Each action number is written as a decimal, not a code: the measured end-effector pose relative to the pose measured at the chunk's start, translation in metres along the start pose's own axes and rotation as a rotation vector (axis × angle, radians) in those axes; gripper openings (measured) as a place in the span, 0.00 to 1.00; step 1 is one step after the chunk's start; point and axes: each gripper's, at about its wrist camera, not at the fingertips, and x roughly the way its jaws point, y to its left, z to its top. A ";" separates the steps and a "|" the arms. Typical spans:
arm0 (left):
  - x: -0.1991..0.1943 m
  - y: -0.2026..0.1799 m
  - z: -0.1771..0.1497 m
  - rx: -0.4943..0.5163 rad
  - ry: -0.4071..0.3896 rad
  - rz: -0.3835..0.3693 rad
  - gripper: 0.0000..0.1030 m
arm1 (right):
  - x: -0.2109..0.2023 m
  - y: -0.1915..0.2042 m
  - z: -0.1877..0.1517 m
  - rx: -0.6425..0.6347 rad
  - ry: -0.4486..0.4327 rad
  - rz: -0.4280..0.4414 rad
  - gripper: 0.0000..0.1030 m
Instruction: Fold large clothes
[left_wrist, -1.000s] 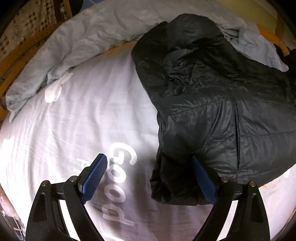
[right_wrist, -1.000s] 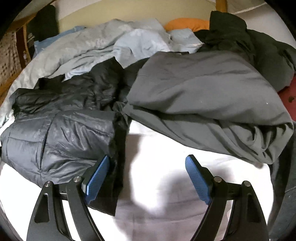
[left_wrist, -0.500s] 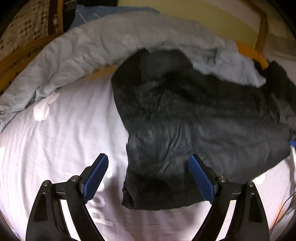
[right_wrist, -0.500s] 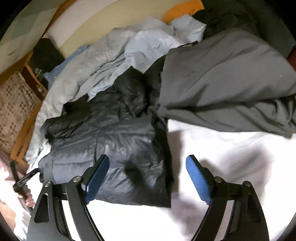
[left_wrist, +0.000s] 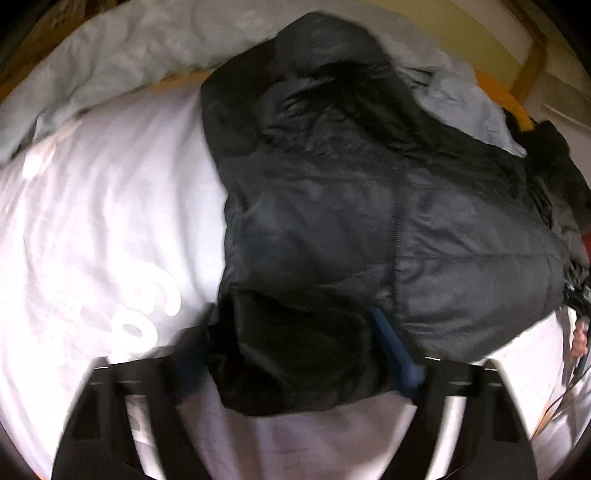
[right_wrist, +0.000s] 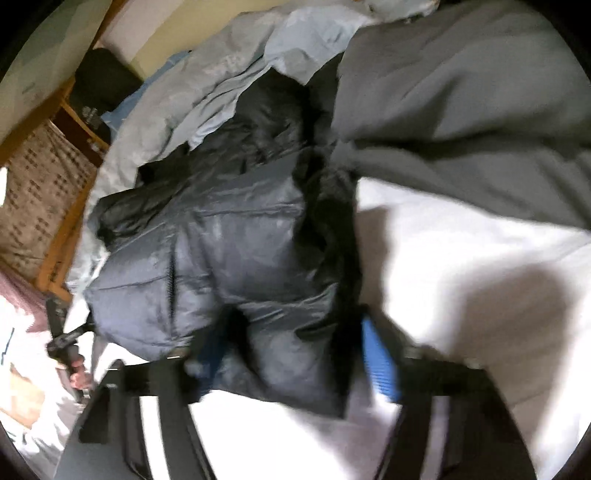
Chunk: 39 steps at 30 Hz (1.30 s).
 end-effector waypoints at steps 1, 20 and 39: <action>-0.005 -0.004 0.000 0.012 -0.018 -0.028 0.30 | 0.002 0.002 -0.001 -0.009 0.010 0.005 0.28; -0.121 -0.031 -0.077 0.046 -0.291 -0.003 0.30 | -0.102 0.049 -0.078 -0.214 -0.137 -0.195 0.17; -0.100 -0.166 -0.082 0.380 -0.323 0.004 0.52 | -0.108 0.104 -0.082 -0.455 -0.344 -0.207 0.69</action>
